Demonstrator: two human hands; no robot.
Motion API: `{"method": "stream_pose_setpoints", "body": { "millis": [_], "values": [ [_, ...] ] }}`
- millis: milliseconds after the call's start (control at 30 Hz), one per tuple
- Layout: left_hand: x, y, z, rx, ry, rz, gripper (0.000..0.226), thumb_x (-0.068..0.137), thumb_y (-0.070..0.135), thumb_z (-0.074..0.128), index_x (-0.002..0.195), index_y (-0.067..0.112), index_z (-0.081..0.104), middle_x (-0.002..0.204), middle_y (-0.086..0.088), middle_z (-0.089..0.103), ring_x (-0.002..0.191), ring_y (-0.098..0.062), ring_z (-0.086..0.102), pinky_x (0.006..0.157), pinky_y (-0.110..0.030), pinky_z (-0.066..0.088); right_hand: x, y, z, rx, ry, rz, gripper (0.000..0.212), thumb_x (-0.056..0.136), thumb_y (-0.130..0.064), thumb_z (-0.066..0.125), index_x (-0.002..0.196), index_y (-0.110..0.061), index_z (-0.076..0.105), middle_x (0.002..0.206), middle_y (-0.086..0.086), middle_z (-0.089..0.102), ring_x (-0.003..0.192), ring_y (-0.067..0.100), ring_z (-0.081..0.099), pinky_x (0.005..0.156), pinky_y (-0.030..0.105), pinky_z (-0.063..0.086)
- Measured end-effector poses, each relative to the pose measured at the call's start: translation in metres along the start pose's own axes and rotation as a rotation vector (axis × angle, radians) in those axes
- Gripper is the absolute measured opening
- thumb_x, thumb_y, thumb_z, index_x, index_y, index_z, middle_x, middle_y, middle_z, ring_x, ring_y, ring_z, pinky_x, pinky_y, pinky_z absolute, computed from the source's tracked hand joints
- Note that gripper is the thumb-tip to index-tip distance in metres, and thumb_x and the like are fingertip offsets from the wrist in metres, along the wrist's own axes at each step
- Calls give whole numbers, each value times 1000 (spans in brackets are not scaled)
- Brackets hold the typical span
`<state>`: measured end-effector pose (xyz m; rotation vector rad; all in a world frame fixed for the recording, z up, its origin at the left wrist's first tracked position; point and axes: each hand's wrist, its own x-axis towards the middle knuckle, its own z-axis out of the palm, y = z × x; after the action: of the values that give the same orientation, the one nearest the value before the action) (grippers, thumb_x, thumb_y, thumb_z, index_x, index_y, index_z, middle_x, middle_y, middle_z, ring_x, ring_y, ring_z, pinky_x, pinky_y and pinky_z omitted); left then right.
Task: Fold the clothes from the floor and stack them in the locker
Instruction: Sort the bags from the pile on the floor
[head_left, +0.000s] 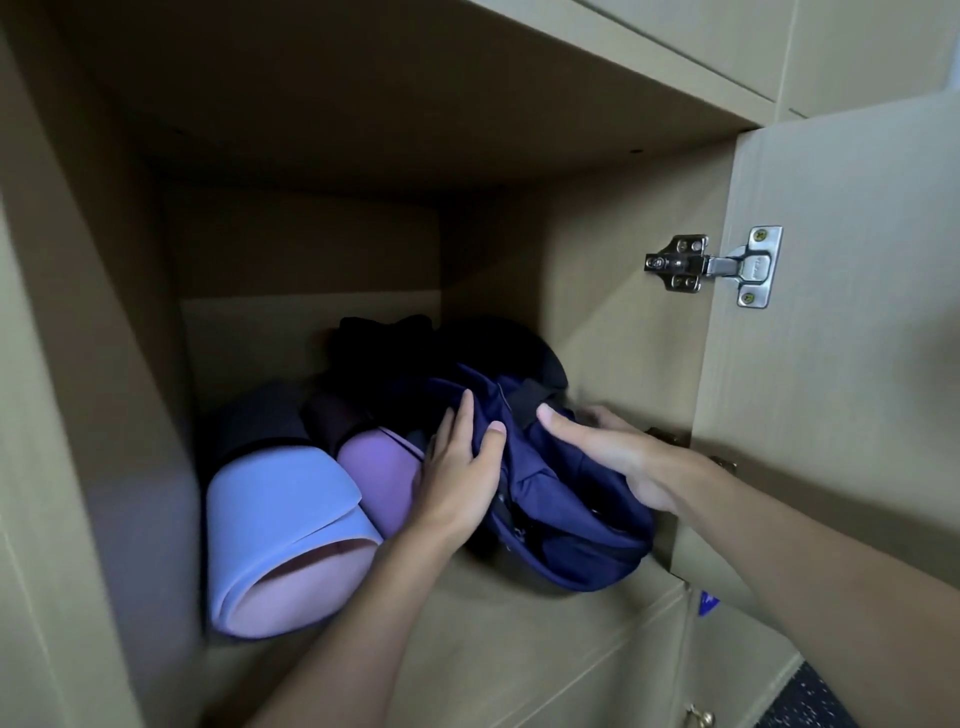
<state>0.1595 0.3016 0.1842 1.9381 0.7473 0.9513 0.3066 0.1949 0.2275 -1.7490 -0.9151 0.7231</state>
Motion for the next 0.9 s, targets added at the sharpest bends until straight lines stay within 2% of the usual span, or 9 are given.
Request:
{"method": "stream_pose_setpoints", "body": {
  "millis": [100, 167, 267, 400, 433, 533, 667, 800, 900],
  "values": [
    [2, 0, 0, 10, -21, -30, 93, 65, 82, 30, 152, 55, 12, 167, 13, 7, 154, -10, 5, 125, -47, 9, -9, -6, 1, -30, -113, -55, 98, 59, -62, 75, 143, -26, 38, 125, -4, 59, 113, 17, 60, 103, 39, 47],
    [2, 2, -1, 9, -35, -40, 88, 67, 80, 35, 150, 60, 13, 167, 11, 5, 154, -12, 5, 124, -48, 10, -12, -5, 1, -64, -182, -90, 106, 59, -57, 79, 149, -31, 29, 133, -6, 55, 118, 16, 57, 107, 38, 46],
    [8, 2, -2, -46, -47, -58, 96, 54, 82, 45, 145, 65, 20, 167, 6, 4, 154, -18, 8, 123, -48, 16, -12, -3, 13, -185, -250, -113, 130, 54, -59, 89, 155, -40, 9, 152, -9, 37, 134, 14, 44, 114, 37, 37],
    [19, -4, -6, -135, -56, -110, 81, 49, 78, 58, 123, 81, 25, 162, 6, 15, 150, -27, 23, 120, -49, 28, -4, 5, 43, -356, -184, -134, 143, 35, -79, 84, 150, -54, 3, 158, -5, 29, 146, 18, 27, 117, 43, 33],
    [21, -7, -6, -158, -60, -116, 78, 49, 78, 61, 119, 82, 26, 161, 6, 18, 149, -27, 25, 119, -49, 29, -5, 6, 48, -371, -149, -135, 141, 39, -77, 85, 151, -52, 2, 158, -2, 27, 148, 19, 23, 118, 43, 31],
    [24, -11, -6, -167, -43, -107, 77, 50, 76, 64, 117, 82, 27, 161, 6, 21, 148, -27, 26, 119, -49, 29, -10, 8, 54, -342, -45, -188, 124, 61, -50, 88, 155, -40, 7, 149, 1, 31, 141, 19, 30, 113, 35, 35],
    [25, -4, -4, -78, -27, -84, 88, 49, 81, 56, 127, 78, 17, 163, 8, 19, 149, -27, 22, 120, -51, 25, -6, 10, 57, -332, 162, -311, 95, 63, -28, 78, 145, -36, 30, 123, -1, 56, 111, 21, 58, 94, 39, 53],
    [27, 1, -3, -94, -3, -56, 86, 49, 83, 53, 123, 85, 8, 163, 11, 18, 149, -26, 22, 117, -55, 27, -4, 2, 47, -312, 240, -468, 70, 77, -4, 71, 138, -26, 46, 114, -3, 64, 99, 15, 64, 84, 27, 55],
    [30, 5, -6, -213, 41, 42, 82, 58, 76, 58, 128, 82, 14, 161, 10, 24, 146, -21, 30, 116, -51, 33, -1, -11, 48, -273, 309, -600, 61, 78, 0, 69, 132, -25, 56, 113, -7, 66, 99, 8, 64, 85, 18, 53]
  ]
}}
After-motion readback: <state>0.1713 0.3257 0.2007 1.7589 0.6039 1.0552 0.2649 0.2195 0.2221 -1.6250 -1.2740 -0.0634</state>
